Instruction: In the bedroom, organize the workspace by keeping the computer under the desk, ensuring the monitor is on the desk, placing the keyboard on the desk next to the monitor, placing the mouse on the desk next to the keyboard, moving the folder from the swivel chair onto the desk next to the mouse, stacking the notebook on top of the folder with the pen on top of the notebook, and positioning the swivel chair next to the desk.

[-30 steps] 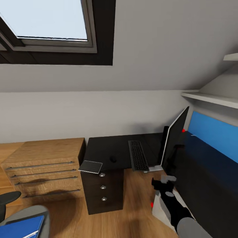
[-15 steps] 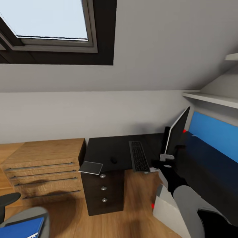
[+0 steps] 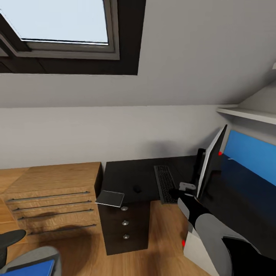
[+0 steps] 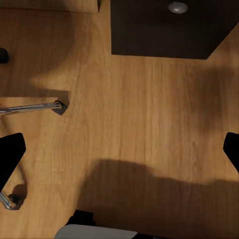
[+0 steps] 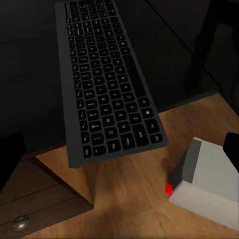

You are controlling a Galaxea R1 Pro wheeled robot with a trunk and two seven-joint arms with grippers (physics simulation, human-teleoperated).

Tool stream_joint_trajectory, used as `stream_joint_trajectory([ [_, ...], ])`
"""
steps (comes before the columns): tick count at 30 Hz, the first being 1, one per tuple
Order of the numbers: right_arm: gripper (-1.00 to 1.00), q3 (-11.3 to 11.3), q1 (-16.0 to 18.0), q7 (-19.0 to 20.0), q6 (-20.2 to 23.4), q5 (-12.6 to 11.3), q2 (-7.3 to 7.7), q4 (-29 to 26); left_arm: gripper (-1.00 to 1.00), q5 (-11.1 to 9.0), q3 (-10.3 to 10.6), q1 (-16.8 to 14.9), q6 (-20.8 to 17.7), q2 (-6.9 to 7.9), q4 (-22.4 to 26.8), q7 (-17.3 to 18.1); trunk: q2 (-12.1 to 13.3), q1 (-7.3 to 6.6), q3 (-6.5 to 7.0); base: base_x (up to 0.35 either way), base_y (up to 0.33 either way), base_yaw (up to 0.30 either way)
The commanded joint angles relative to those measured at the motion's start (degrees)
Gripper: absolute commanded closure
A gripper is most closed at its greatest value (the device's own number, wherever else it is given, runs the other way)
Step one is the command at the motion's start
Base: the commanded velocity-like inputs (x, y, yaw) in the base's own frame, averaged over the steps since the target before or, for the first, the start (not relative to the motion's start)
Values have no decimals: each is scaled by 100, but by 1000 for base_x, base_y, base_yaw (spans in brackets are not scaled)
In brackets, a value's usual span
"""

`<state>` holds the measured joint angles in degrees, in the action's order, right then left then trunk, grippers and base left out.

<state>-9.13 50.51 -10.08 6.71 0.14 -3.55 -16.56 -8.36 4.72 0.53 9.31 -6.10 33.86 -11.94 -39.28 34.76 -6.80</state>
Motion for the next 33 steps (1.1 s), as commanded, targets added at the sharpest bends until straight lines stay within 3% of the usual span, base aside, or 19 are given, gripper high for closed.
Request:
stream_joint_trajectory([
  [1,-100,-16,2,-14,25,-1,-1,-12,-100,-60,43,0,17,5,7,-40,-7,2,-8,8,20,0],
  [13,-100,-10,-6,-8,-461,14,42,-24,-100,-60,47,0,18,4,8,-37,-7,2,-8,230,5,0],
  [26,-100,-1,-6,-20,-537,47,64,-21,-100,-60,65,0,14,-5,6,-42,-7,2,-8,295,-156,0],
  [33,-100,-8,-7,-28,-539,36,100,-23,-100,-60,64,0,10,-11,6,-44,-7,2,4,96,-98,-89],
])
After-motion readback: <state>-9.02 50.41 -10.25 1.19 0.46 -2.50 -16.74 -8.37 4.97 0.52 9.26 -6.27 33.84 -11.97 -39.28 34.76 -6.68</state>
